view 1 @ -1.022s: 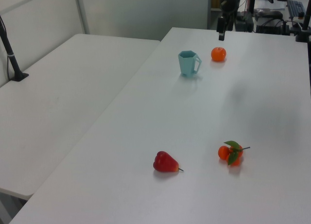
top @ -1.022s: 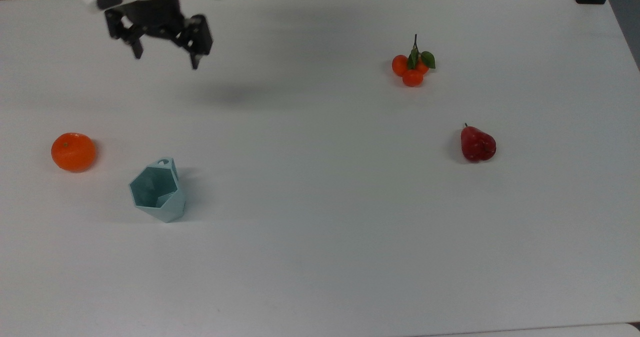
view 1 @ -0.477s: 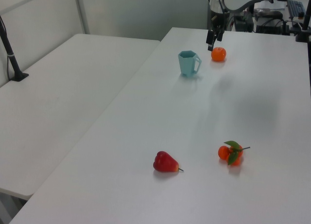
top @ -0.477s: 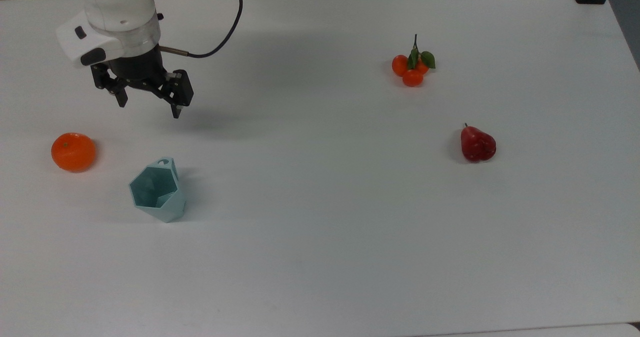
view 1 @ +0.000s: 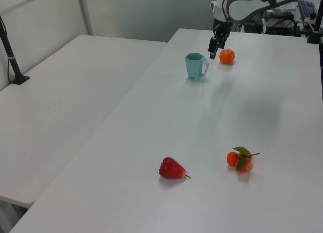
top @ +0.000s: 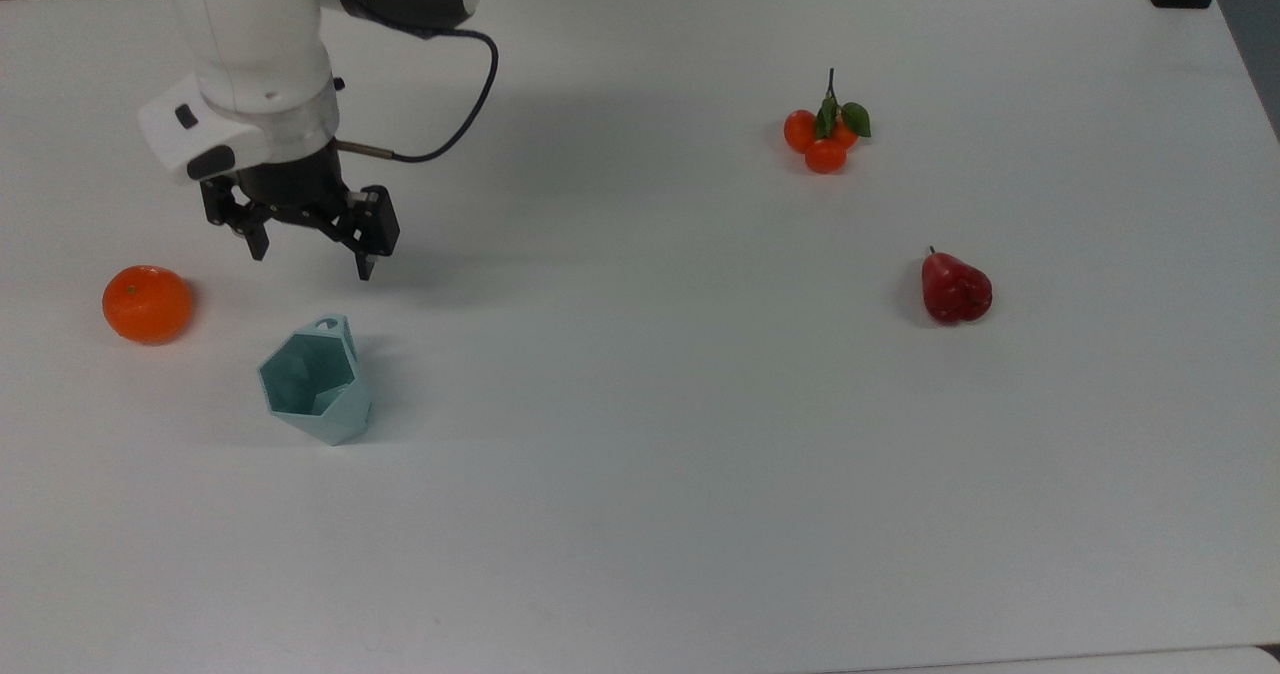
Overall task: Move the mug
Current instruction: 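Move the open gripper down toward the teal hexagonal mug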
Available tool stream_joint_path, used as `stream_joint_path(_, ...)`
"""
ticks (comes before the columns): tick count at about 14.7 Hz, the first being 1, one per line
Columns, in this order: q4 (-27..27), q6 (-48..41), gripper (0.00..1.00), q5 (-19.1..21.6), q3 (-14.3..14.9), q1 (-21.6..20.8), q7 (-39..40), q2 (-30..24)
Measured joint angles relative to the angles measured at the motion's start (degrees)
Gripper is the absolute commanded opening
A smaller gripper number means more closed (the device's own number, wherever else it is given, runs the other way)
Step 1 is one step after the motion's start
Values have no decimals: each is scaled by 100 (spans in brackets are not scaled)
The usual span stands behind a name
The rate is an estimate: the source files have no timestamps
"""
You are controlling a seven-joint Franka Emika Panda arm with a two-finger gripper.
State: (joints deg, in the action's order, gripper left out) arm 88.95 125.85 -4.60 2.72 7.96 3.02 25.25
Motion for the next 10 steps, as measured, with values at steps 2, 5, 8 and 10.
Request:
stream_joint_path(2, -3, 88, 100, 0, -10, 0, 0, 99)
stream_joint_path(5, -8, 90, 100, 0, -12, 0, 0, 119)
stream_joint_path(8, -14, 90, 100, 0, -13, -1, 0, 119)
stream_joint_path(10, -16, 90, 100, 0, -14, -1, 0, 119)
